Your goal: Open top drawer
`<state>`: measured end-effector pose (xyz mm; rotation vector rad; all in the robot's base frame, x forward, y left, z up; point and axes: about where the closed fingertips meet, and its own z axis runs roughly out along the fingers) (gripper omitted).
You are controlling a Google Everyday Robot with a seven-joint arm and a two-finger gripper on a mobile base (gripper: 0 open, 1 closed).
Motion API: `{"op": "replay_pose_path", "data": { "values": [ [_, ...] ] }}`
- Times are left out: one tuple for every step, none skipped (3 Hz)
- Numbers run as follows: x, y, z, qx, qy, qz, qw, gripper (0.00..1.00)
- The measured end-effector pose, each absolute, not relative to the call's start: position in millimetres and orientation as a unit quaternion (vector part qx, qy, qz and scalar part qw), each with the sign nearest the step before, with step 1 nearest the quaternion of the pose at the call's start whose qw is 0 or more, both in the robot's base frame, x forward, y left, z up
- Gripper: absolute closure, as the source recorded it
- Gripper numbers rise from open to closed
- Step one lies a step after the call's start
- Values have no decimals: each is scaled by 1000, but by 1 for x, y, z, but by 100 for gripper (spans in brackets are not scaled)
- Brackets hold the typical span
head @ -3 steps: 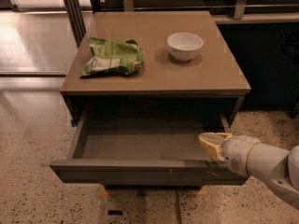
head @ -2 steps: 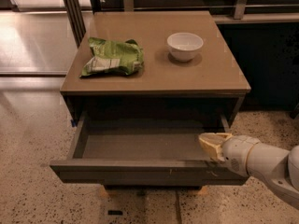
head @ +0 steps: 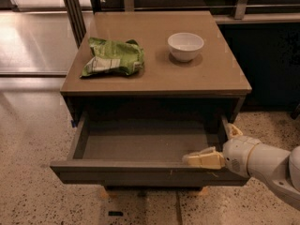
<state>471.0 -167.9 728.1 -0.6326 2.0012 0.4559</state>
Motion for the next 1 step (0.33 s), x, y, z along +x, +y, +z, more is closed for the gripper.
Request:
{"op": "replay_pose_path", "data": {
  "values": [
    [471,-168,728,-259,819,187,477,0]
  ]
}}
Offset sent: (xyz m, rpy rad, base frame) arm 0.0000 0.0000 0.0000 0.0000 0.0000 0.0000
